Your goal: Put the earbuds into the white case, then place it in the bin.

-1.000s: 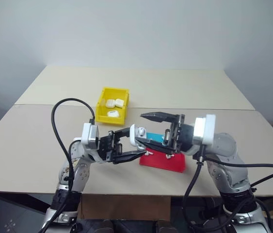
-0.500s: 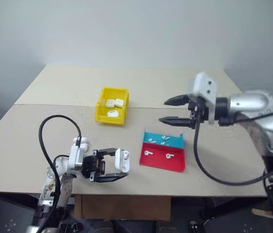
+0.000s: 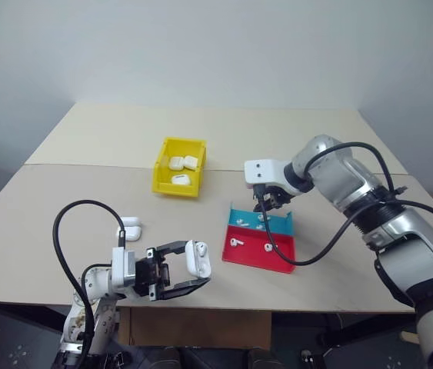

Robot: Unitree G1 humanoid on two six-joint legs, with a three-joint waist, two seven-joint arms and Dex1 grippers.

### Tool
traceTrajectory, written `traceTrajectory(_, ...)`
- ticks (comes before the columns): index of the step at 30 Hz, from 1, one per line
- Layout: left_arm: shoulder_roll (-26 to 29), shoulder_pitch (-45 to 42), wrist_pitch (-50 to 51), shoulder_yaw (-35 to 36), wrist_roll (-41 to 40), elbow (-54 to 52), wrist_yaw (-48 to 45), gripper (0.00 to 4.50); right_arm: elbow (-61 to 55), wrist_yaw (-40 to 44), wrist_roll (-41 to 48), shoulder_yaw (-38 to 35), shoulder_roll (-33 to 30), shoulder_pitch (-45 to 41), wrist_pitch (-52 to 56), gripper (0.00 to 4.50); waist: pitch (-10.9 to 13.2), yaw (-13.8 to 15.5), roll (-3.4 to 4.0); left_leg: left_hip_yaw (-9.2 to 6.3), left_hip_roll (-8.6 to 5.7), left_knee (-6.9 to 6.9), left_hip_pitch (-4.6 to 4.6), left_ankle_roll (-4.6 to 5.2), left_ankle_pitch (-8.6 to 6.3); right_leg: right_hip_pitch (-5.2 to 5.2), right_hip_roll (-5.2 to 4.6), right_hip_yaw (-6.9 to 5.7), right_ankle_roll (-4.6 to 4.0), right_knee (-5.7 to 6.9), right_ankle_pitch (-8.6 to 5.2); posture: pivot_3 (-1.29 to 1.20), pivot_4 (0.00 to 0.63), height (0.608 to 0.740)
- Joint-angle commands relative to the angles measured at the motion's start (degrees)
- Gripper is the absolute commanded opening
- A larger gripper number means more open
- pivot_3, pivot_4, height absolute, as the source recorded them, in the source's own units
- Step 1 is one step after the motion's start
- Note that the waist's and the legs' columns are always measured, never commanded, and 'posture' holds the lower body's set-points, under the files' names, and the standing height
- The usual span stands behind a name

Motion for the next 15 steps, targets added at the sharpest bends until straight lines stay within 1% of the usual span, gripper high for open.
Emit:
traceTrajectory(1, -1.00, 0.46, -1.34, -1.07, 0.27, -2.84, 2.42, 2.78, 2.93, 0.94, -2.80, -1.70, 1.28, -1.77, -3.31, 2.22, 0.00, -0.05, 0.00, 0.00, 0.00, 0.00, 0.00, 0.00, 0.00, 0.01, 0.00, 0.00, 0.00, 0.00, 0.00, 0.00, 0.150, 0.740)
traceTrajectory(6, -1.51, -0.50, -2.53, -2.00, 0.98, -2.12, 3.55, 2.78, 9.42, 0.75, -6.54, -0.98, 4.11, -1.13, -6.63, 2.22, 0.00, -0.15, 0.01, 0.00, 0.00, -0.01, 0.01, 0.00, 0.00, 0.00, 0.02, 0.00, 0.00, 0.02, 0.00, 0.00, 0.150, 0.740)
traceTrajectory(11, -1.16, -0.96, -3.02, -2.39, 1.17, -1.61, 3.72, 2.78, 16.66, -1.76, -9.18, -2.18, 7.06, -2.02, -9.68, 2.22, 0.00, -0.18, 0.02, 0.00, 0.00, -0.01, 0.04, 0.00, 0.00, 0.02, 0.02, 0.02, -0.01, 0.04, 0.01, 0.00, 0.150, 0.740)
traceTrajectory(15, -1.06, -0.95, -2.98, -2.82, 1.04, -1.98, 4.06, 2.78, 19.55, -1.61, -9.73, -3.19, 8.53, -2.47, -10.55, 2.22, 0.00, -0.17, 0.02, 0.00, 0.00, -0.01, 0.02, 0.00, 0.00, 0.02, 0.02, 0.01, -0.01, 0.04, 0.01, 0.00, 0.150, 0.740)
